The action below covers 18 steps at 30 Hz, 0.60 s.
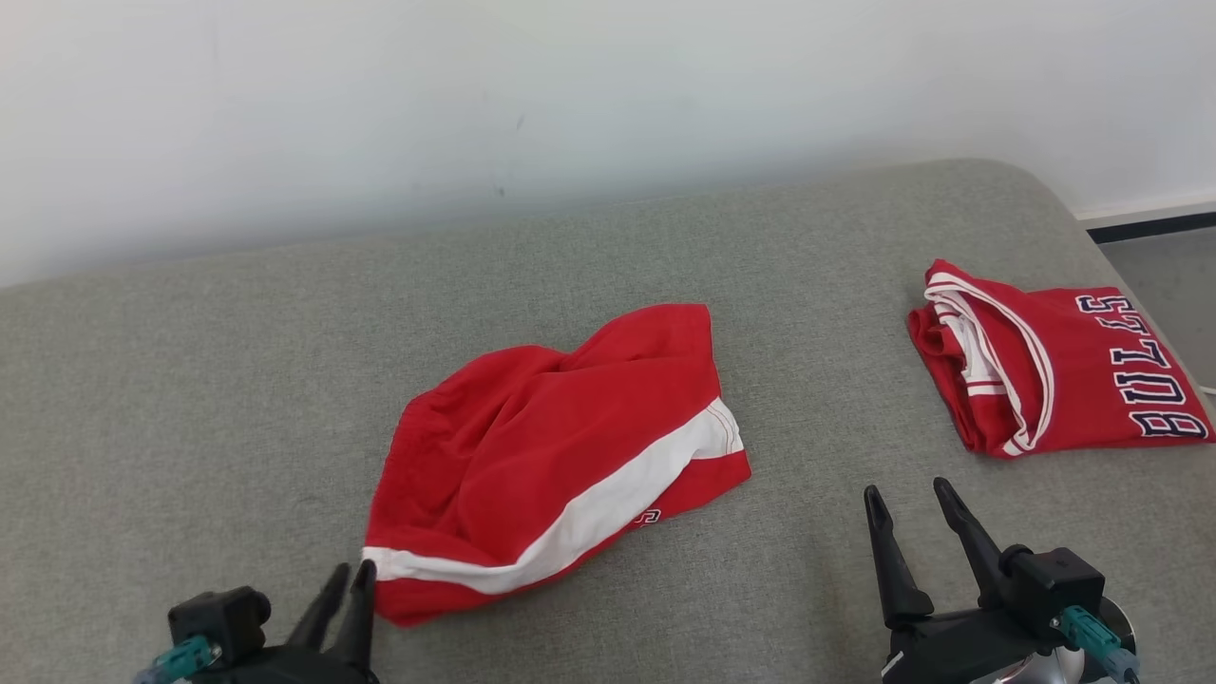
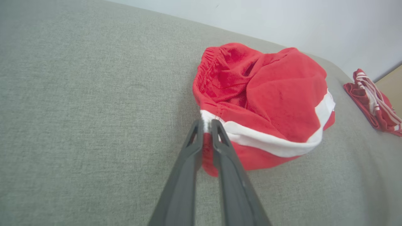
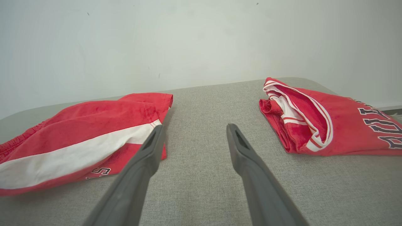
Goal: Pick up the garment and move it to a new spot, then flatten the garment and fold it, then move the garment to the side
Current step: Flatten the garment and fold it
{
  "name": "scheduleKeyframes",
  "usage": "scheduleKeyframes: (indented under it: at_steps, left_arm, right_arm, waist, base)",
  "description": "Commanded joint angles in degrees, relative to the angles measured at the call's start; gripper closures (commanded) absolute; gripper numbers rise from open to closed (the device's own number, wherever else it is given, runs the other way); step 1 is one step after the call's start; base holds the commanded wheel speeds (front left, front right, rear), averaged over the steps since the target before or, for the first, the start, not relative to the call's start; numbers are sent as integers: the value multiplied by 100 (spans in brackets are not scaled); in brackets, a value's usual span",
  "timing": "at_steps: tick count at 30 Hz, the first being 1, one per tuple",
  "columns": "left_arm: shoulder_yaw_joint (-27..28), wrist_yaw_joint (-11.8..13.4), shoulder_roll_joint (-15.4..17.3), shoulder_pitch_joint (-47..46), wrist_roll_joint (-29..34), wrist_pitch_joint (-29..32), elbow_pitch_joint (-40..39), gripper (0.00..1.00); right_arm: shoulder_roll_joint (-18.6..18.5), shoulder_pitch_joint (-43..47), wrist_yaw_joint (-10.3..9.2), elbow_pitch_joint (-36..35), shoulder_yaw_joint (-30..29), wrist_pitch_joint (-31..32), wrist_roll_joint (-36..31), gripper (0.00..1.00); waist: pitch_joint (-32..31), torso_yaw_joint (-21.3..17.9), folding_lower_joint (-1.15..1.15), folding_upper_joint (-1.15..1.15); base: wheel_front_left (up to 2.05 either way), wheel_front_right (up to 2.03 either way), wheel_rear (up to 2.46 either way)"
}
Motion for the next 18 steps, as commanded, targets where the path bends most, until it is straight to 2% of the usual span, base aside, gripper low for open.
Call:
scheduleKeyframes:
  at_steps: [1, 5, 6, 10, 18]
  left_arm:
    - [66, 57, -58, 96, 63, -273, 35, 0]
    - [172, 14, -126, 221, 150, -1102, 33, 0]
    - [172, 14, -126, 221, 150, -1102, 33, 0]
    - [272, -66, -152, 320, 211, -1791, 45, 0]
    - [661, -215, -251, 475, 660, -2040, -282, 0]
  right_arm:
    - [0, 62, -17, -19, -21, 10, 15, 0]
    - [-13, 86, -17, -44, -84, 22, -21, 0]
    - [-13, 86, -17, -44, -84, 22, -21, 0]
    - [-41, 117, -17, -77, -180, 29, -50, 0]
    - [-124, 74, -17, -19, -146, -48, -18, 0]
  waist:
    - [-26, -40, 0, 0]
    - [-103, -68, 0, 0]
    - [-103, -68, 0, 0]
    - [-190, -21, 0, 0]
    - [-411, 168, 0, 0]
  base:
    - [0, 0, 0]
    - [0, 0, 0]
    - [0, 0, 0]
    - [0, 0, 0]
    - [0, 0, 0]
